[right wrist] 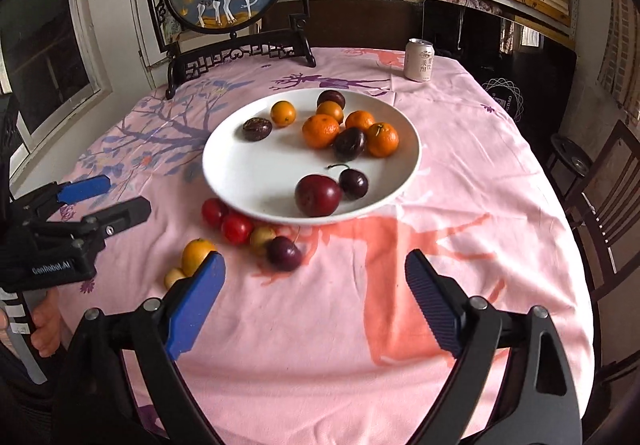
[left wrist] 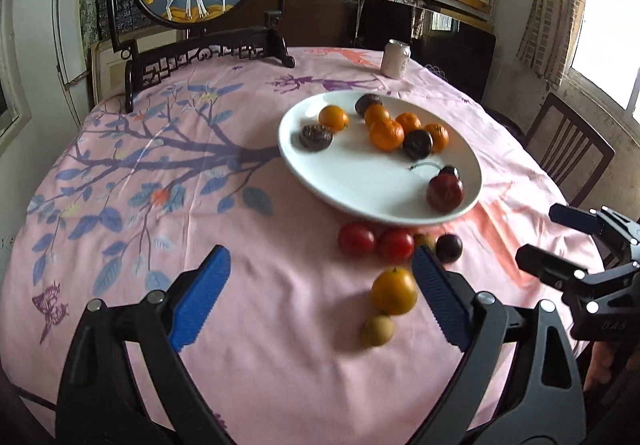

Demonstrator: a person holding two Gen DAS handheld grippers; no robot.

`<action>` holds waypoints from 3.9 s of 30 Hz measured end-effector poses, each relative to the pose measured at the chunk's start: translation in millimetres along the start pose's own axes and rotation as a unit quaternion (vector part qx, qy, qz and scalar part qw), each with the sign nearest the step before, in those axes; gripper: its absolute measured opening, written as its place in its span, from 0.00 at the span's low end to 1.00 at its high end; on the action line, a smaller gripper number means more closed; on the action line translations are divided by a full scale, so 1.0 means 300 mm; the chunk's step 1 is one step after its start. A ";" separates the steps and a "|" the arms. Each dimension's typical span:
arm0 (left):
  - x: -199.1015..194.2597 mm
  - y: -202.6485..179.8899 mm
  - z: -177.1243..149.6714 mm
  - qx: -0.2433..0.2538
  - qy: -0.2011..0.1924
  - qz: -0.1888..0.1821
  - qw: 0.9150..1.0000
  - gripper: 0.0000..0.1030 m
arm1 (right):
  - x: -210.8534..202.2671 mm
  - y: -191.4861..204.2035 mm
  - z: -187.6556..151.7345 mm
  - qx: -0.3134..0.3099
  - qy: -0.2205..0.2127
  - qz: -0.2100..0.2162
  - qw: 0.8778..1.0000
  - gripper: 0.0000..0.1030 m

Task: Organize fruits
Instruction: 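Move both open tools back toward the remaining fruits on the cloth, then grasp a dark plum with the right tool while the left tool grasps a small brown fruit, then lower both held fruits onto the white plate and open both tools, then move both open tools back toward the remaining fruits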

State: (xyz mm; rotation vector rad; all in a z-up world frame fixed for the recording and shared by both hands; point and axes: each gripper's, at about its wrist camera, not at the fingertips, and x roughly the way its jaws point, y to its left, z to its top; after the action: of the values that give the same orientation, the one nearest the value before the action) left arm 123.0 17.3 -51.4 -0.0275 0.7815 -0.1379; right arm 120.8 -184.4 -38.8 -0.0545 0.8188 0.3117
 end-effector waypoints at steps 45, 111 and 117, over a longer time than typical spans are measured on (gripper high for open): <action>0.117 -0.106 -0.135 0.010 0.086 -0.039 0.995 0.23 | 0.021 -0.054 -0.109 0.020 0.032 0.030 0.999 0.28; 0.051 -0.021 0.203 -0.027 -0.012 0.008 1.000 0.90 | 0.094 -0.034 0.107 -0.003 0.006 0.028 1.000 0.85; 0.008 0.083 0.020 -0.050 0.003 0.013 0.999 0.90 | 0.080 0.079 -0.005 -0.025 0.019 0.025 0.999 0.89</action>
State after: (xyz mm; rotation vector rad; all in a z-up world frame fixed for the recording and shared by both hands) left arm 131.8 41.4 -50.8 -0.1115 0.7942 -0.0740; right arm 128.0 -156.0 -55.6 -0.0877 0.8511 0.3804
